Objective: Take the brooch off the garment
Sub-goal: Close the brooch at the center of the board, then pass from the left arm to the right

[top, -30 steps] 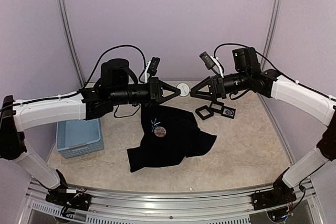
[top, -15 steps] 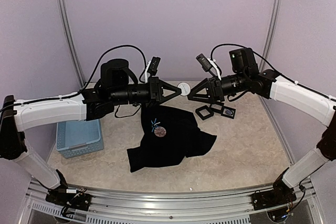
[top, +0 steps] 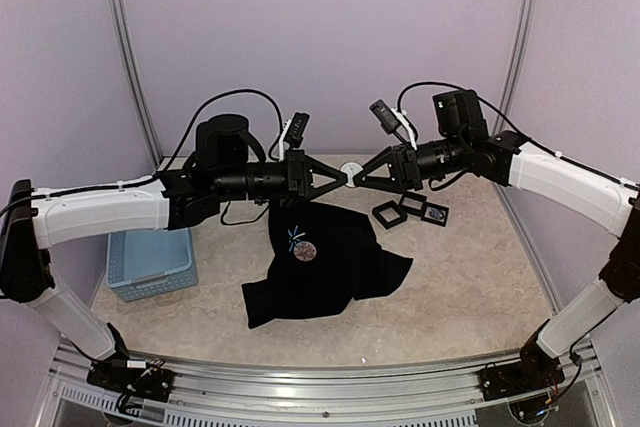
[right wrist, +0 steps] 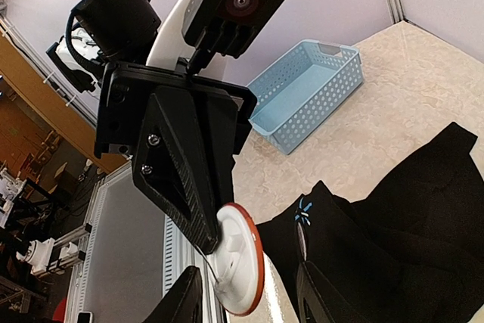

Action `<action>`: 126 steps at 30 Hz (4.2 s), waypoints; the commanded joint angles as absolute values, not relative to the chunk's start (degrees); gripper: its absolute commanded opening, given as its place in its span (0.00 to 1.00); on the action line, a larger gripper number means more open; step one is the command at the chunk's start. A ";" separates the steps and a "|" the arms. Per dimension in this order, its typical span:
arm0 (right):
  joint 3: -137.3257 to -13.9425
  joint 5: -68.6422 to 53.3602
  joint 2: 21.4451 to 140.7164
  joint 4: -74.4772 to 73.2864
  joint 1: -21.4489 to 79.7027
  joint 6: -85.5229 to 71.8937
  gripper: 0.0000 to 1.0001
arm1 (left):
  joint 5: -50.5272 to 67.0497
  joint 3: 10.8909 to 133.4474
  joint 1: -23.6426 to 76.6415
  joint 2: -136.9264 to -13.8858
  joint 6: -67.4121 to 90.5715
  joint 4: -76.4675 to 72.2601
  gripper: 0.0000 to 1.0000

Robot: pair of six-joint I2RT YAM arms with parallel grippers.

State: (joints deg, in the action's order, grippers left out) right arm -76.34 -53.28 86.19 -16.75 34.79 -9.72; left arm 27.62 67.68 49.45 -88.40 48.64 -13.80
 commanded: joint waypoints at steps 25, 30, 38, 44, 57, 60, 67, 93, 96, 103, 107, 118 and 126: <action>-78.83 -51.64 88.86 -14.76 35.51 -11.86 0.24 | 30.68 70.13 48.32 -90.44 47.98 -13.71 0.00; -78.93 -50.88 89.10 -15.33 35.51 -12.03 0.19 | 30.76 70.26 48.31 -90.34 47.72 -13.71 0.00; -79.92 -48.59 90.25 -17.78 35.51 -12.16 0.14 | 30.90 70.56 48.47 -90.31 47.29 -13.45 0.00; -81.25 -49.93 91.76 -20.27 35.51 -11.09 0.12 | 30.85 70.66 48.60 -90.34 47.02 -13.36 0.00; -83.31 -52.82 93.77 -26.41 35.51 -6.83 0.17 | 30.80 70.90 48.65 -90.40 46.82 -13.02 0.00; -84.08 -52.54 94.69 -27.56 35.51 -6.91 0.17 | 30.47 71.15 48.77 -90.35 46.53 -12.47 0.00; -85.70 -53.60 96.55 -30.20 35.51 -6.51 0.15 | 30.33 71.84 49.04 -90.50 46.15 -11.72 0.00; -87.78 -36.54 100.72 -37.14 33.15 -13.01 0.07 | 27.14 70.70 50.10 -88.74 45.56 -11.12 0.00; -86.62 -35.68 99.76 -36.02 32.34 -14.42 0.07 | 26.30 70.02 49.96 -88.22 46.02 -11.28 0.00; -84.69 -38.92 97.68 -32.20 31.82 -14.45 0.13 | 25.10 69.11 49.54 -87.79 48.02 -9.88 0.00; -84.11 -46.34 95.87 -28.61 31.82 -11.91 0.25 | 25.03 69.17 49.39 -88.36 48.71 -8.67 0.00; -82.29 -61.19 90.23 -15.23 31.65 -17.42 0.58 | 26.17 69.49 48.87 -89.73 49.35 -7.83 0.00; -82.44 -57.82 91.53 -22.00 31.68 -14.84 0.60 | 27.56 67.86 48.74 -88.67 48.28 -12.60 0.00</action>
